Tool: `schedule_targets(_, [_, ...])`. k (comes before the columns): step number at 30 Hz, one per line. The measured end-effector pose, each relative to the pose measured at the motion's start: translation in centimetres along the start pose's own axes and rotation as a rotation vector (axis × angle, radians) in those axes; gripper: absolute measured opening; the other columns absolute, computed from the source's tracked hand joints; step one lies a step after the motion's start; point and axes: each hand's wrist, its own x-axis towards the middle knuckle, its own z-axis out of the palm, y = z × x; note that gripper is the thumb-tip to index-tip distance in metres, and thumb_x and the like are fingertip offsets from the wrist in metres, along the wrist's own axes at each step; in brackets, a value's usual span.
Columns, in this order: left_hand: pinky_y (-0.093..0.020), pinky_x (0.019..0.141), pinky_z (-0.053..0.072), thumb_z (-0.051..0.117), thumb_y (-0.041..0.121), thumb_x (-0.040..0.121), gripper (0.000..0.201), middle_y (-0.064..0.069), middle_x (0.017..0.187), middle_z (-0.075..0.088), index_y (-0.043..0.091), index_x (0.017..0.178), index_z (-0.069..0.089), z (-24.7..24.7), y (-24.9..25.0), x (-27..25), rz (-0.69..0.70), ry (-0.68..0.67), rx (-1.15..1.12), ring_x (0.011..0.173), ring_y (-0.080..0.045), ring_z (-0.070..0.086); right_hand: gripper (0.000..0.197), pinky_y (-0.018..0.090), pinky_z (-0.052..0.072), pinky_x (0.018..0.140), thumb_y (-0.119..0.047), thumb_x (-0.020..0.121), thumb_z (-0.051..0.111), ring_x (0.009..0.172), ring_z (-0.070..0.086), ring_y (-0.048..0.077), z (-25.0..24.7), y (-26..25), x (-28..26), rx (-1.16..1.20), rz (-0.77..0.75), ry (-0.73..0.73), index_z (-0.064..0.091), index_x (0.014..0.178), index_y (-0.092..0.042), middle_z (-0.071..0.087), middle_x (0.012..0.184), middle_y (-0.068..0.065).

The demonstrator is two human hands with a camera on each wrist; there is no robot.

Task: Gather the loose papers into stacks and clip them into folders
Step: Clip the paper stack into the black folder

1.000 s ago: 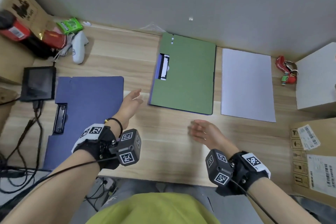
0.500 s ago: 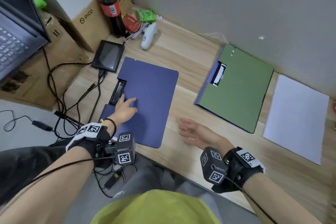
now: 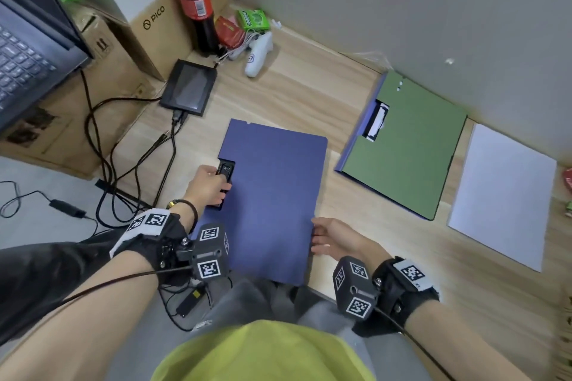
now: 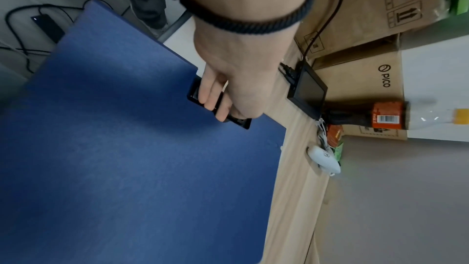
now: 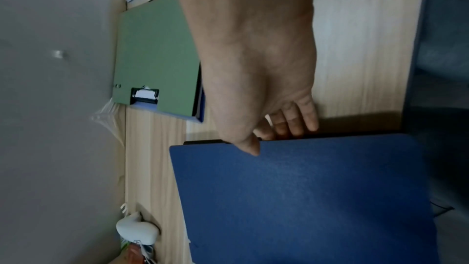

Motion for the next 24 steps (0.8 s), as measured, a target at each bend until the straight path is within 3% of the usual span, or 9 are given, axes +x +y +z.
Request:
schedule_targets(3, [-0.024, 0.049, 0.034, 0.047, 0.013, 0.095, 0.016, -0.010, 0.076, 0.056, 0.019, 0.109, 0.043, 0.8, -0.7, -0.3, -0.027, -0.023, 0.001, 0.052, -0.016, 0.038, 0.024, 0.022, 0.041, 0.066, -0.018, 0.101, 0.039, 0.074, 0.056, 0.006, 0.7, 0.3, -1.1, 0.026, -0.061, -0.023, 0.061, 0.095, -0.024, 0.064, 0.085, -0.010])
schedule_targets(5, [-0.022, 0.045, 0.035, 0.047, 0.017, 0.094, 0.027, -0.007, 0.073, 0.056, 0.016, 0.121, 0.042, 1.1, -0.9, -0.1, -0.031, -0.001, 0.023, 0.048, -0.017, 0.038, 0.024, 0.021, 0.040, 0.065, -0.017, 0.102, 0.037, 0.079, 0.058, 0.004, 0.6, 0.3, -1.1, 0.000, -0.124, 0.007, 0.059, 0.106, -0.027, 0.065, 0.096, -0.012])
schedule_targets(9, [-0.030, 0.061, 0.048, 0.051, 0.019, 0.093, 0.035, -0.007, 0.084, 0.062, 0.011, 0.126, 0.047, 1.2, -0.4, -0.6, -0.015, 0.057, 0.110, 0.066, -0.023, 0.053, 0.025, 0.024, 0.044, 0.067, -0.027, 0.085, 0.050, 0.084, 0.057, 0.013, 0.5, -0.1, -0.9, -0.005, -0.197, 0.169, 0.060, 0.108, -0.025, 0.054, 0.127, 0.004])
schedule_targets(12, [-0.035, 0.097, 0.045, 0.059, 0.026, 0.082, 0.042, -0.008, 0.116, 0.063, 0.015, 0.123, 0.062, 0.8, -0.2, -0.7, 0.044, 0.166, 0.286, 0.110, -0.031, 0.057, 0.013, 0.027, 0.046, 0.073, -0.020, 0.093, 0.046, 0.059, 0.054, 0.006, 0.4, -0.4, -1.6, 0.051, -0.182, 0.106, 0.059, 0.097, -0.020, 0.060, 0.087, -0.007])
schedule_targets(14, [-0.039, 0.103, 0.045, 0.059, 0.034, 0.068, 0.060, -0.009, 0.127, 0.058, 0.017, 0.126, 0.060, 0.7, -0.3, -0.5, 0.040, 0.122, 0.268, 0.114, -0.032, 0.057, 0.024, 0.027, 0.041, 0.073, -0.015, 0.097, 0.040, 0.047, 0.047, 0.004, 0.5, -0.7, -1.9, 0.068, -0.184, 0.060, 0.057, 0.081, -0.021, 0.056, 0.063, -0.010])
schedule_targets(18, [-0.039, 0.104, 0.042, 0.058, 0.029, 0.086, 0.051, -0.007, 0.125, 0.054, 0.013, 0.134, 0.047, 1.0, -0.7, -1.3, 0.035, 0.094, 0.206, 0.117, -0.028, 0.054, 0.023, 0.018, 0.036, 0.053, -0.025, 0.100, 0.040, 0.051, 0.052, 0.005, 0.5, -0.9, -1.8, 0.118, -0.175, 0.060, 0.057, 0.084, -0.021, 0.057, 0.070, -0.007])
schedule_targets(19, [-0.037, 0.099, 0.044, 0.057, 0.026, 0.090, 0.042, -0.008, 0.118, 0.057, 0.010, 0.128, 0.051, 1.0, -0.8, -1.6, 0.035, 0.084, 0.184, 0.113, -0.028, 0.054, 0.024, 0.020, 0.034, 0.056, -0.029, 0.100, 0.040, 0.060, 0.053, 0.007, 0.4, -0.8, -1.9, 0.097, -0.158, 0.061, 0.060, 0.088, -0.023, 0.059, 0.074, -0.007])
schedule_targets(21, [-0.030, 0.070, 0.050, 0.053, 0.020, 0.091, 0.019, -0.011, 0.087, 0.064, 0.006, 0.101, 0.061, 1.1, -0.7, -1.7, 0.014, 0.045, 0.086, 0.084, -0.028, 0.062, 0.023, 0.023, 0.033, 0.064, -0.033, 0.100, 0.041, 0.071, 0.052, 0.010, 0.1, -0.4, -2.4, 0.074, -0.143, 0.052, 0.060, 0.090, -0.025, 0.060, 0.079, -0.008])
schedule_targets(24, [-0.014, 0.037, 0.036, 0.048, 0.018, 0.094, 0.022, -0.011, 0.056, 0.053, 0.005, 0.077, 0.053, 1.1, 0.2, -2.3, -0.073, 0.015, -0.088, 0.036, -0.019, 0.052, 0.017, 0.023, 0.035, 0.065, -0.028, 0.100, 0.042, 0.069, 0.051, 0.007, -0.5, -0.3, -3.1, 0.106, -0.174, 0.028, 0.057, 0.091, -0.027, 0.058, 0.077, -0.009])
